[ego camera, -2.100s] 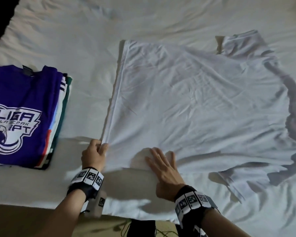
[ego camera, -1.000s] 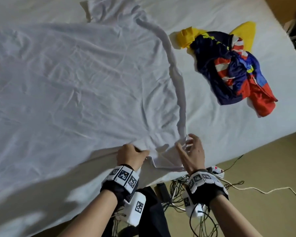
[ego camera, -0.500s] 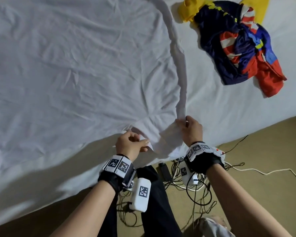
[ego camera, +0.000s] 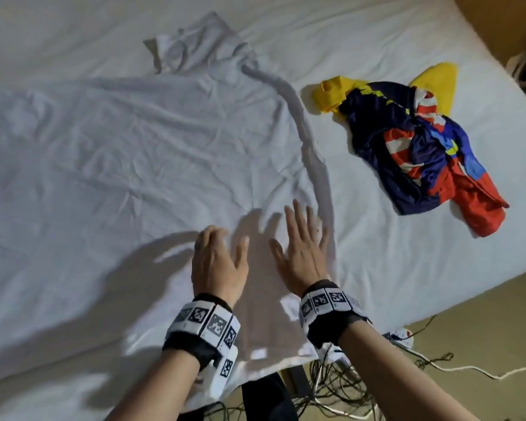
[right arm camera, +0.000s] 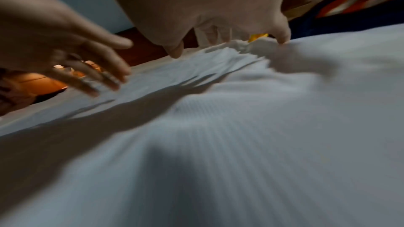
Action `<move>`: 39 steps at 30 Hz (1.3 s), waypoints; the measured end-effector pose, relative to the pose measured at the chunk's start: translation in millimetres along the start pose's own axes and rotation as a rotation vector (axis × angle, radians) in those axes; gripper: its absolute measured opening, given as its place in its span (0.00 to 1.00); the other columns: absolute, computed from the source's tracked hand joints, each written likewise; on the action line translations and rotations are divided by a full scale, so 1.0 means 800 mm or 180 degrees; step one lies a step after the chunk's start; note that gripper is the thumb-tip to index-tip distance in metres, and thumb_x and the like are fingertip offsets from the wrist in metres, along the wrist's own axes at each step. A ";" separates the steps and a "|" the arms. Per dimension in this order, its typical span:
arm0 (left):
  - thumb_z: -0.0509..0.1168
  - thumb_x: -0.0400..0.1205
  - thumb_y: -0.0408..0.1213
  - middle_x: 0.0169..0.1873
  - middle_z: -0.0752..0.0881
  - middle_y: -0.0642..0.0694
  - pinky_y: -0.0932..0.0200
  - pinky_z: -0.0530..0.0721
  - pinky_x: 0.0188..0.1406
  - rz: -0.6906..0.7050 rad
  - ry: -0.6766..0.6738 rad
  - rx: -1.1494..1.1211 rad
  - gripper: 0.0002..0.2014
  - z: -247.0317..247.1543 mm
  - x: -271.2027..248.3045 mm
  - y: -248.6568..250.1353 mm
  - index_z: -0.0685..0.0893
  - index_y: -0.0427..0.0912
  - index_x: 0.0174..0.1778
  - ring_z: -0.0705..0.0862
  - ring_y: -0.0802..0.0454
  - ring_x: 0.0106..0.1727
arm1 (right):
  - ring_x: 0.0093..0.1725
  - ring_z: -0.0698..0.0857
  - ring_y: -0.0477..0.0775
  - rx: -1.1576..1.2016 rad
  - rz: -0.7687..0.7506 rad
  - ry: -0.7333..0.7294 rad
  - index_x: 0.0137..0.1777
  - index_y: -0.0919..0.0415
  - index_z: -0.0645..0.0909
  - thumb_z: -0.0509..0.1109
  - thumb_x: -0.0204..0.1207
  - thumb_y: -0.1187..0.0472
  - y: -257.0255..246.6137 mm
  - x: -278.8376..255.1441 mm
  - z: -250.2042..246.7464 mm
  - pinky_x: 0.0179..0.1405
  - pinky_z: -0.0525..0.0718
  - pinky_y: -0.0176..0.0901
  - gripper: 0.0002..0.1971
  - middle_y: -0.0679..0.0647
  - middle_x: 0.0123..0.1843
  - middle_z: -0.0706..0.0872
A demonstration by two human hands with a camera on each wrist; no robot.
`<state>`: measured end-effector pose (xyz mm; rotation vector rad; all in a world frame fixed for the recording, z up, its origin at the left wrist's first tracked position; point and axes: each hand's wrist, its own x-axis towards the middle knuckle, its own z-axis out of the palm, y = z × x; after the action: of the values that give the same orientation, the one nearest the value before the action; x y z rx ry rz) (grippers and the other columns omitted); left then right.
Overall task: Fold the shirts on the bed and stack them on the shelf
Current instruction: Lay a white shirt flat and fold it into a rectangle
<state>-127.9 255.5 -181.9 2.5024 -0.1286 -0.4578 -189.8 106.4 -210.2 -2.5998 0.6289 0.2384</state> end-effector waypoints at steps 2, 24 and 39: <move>0.54 0.87 0.52 0.84 0.58 0.40 0.43 0.53 0.81 -0.0004 -0.0150 0.0380 0.30 0.027 0.049 0.002 0.65 0.38 0.81 0.53 0.42 0.85 | 0.84 0.29 0.50 -0.0323 -0.0399 -0.0329 0.86 0.51 0.38 0.38 0.79 0.38 -0.010 0.048 0.010 0.77 0.27 0.69 0.37 0.43 0.85 0.32; 0.51 0.87 0.52 0.86 0.44 0.41 0.37 0.44 0.81 0.0007 0.0324 0.1307 0.33 -0.024 0.375 -0.015 0.51 0.43 0.86 0.43 0.42 0.86 | 0.85 0.36 0.60 -0.0754 0.0435 0.0556 0.86 0.53 0.40 0.45 0.83 0.38 -0.008 0.370 -0.050 0.69 0.20 0.77 0.36 0.50 0.87 0.36; 0.63 0.79 0.51 0.58 0.83 0.35 0.55 0.81 0.56 -0.1070 0.0248 -0.0134 0.24 -0.118 0.586 0.051 0.81 0.34 0.60 0.82 0.37 0.60 | 0.72 0.71 0.63 -0.0237 0.0018 0.0149 0.79 0.54 0.61 0.65 0.77 0.42 -0.125 0.559 -0.094 0.69 0.67 0.65 0.34 0.58 0.72 0.76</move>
<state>344.7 182.5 -224.3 2.5023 0.3334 -0.4899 255.7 -24.5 -224.5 -2.6823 0.6557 0.2070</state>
